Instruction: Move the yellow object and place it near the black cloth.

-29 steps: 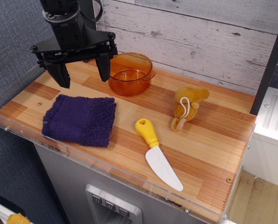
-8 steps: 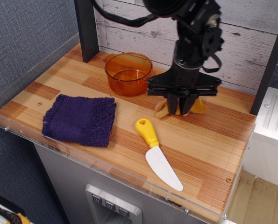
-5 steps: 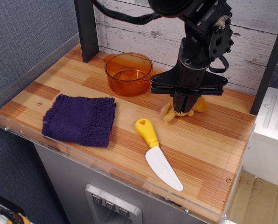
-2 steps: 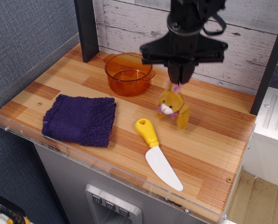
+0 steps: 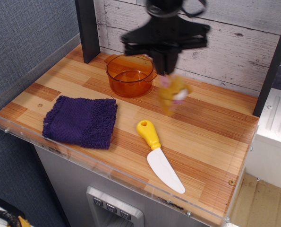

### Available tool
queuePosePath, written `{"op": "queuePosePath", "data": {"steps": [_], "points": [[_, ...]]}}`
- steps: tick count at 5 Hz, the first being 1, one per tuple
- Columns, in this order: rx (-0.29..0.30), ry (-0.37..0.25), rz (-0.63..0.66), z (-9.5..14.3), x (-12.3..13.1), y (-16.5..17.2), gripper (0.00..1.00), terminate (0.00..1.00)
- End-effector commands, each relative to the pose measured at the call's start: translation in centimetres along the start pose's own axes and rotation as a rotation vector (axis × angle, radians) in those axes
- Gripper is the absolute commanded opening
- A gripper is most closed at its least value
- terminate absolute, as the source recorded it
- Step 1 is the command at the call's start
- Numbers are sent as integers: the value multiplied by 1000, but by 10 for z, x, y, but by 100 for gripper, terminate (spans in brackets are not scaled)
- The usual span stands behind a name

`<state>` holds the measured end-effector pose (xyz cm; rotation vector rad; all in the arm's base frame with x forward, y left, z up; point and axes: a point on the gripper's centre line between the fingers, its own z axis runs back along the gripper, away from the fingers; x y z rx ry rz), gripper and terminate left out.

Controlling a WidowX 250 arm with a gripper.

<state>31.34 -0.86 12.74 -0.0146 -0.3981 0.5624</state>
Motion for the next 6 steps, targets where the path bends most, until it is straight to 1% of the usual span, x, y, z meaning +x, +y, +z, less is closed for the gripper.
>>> {"op": "queuePosePath", "data": {"steps": [1,2,3,4,5,6], "points": [[54,-15,190,13,13,52,0,0],[100,-19,251,19,15,76,0,0],[118,-10,310,22,15,101,0,0],[147,-16,346,24,16,122,0,0],[177,-4,395,24,16,142,0,0],[197,28,429,14,17,160,0,0]]}}
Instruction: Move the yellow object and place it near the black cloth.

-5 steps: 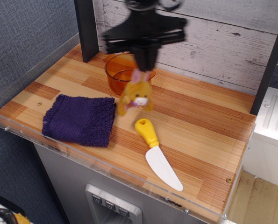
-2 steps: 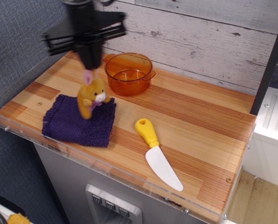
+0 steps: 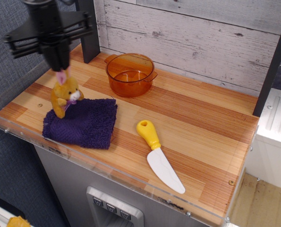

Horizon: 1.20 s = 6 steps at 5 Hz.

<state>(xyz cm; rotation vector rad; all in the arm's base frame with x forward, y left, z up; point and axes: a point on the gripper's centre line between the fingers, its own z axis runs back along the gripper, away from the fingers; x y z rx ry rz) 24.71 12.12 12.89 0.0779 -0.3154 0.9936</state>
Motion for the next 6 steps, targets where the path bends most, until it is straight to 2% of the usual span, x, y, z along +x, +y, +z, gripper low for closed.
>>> {"op": "queuePosePath", "data": {"steps": [1,2,3,5,6], "points": [[26,30,1,-17,20,10,0,0],[25,48,-66,-35,33,-6,0,0],[34,95,-76,-43,29,-7,100,0],[52,69,-57,-40,25,-8,100,0],[47,36,-75,-30,27,-12,100,0]]}}
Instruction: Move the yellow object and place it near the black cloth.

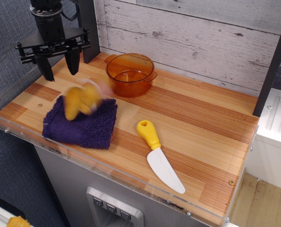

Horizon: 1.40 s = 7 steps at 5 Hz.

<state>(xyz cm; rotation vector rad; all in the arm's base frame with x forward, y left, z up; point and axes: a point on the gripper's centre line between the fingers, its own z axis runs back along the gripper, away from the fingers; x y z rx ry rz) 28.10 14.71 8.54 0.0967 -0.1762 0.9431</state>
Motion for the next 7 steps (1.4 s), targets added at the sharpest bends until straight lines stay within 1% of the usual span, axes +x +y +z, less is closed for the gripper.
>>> {"op": "queuePosePath", "data": {"steps": [1,2,3,4,5,6,7], "points": [[-65,-120,-38,48,-5,-7,100,0],[-110,-233,-92,87,-17,-25,100,0],[-171,-340,-139,121,-32,-34,100,0],[-181,-337,-193,122,-38,-44,100,0],[-207,-287,-275,105,-37,-51,100,0],[-147,-284,-392,92,-37,-59,100,0],[-147,-284,-392,92,-37,-59,100,100]]}}
